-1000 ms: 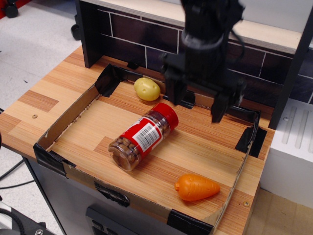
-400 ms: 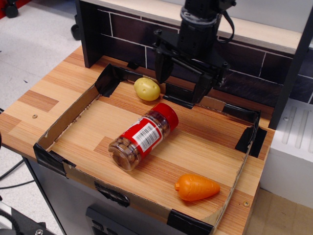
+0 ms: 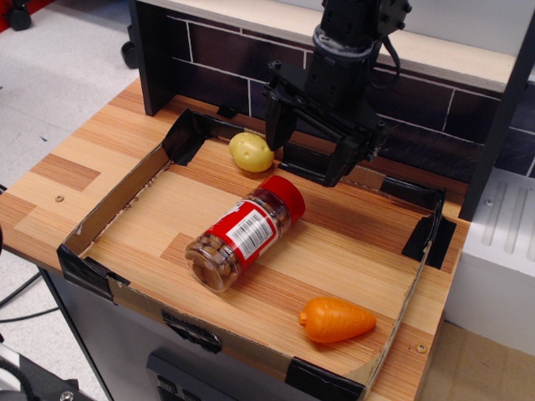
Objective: Upright basil bottle
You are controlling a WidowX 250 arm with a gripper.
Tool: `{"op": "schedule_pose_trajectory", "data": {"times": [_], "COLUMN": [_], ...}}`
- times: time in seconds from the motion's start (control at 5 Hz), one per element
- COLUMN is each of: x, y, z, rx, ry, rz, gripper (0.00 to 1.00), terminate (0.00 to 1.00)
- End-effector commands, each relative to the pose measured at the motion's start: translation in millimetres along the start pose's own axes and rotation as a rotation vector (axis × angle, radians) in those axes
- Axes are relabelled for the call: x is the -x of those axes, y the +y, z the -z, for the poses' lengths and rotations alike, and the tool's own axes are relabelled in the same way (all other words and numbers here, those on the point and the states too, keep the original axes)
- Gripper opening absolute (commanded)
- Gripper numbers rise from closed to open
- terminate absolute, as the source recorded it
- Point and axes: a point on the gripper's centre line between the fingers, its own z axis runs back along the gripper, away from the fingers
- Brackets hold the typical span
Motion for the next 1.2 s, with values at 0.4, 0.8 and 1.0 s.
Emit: {"op": "schedule_pose_trajectory", "data": {"times": [0.4,0.8,1.0], "x": [6.0,10.2,8.3], "y": [19.3,16.4,10.9], "z": [20.7,40.9,47.2], "rx": [-0.049,-0.077,-0.075], "ry": [-0.085,-0.101,-0.104], "rz": [-0.035,-0.079,-0.081], "gripper": [1.00,1.00,1.00], "terminate": [0.00,0.00,0.00]}}
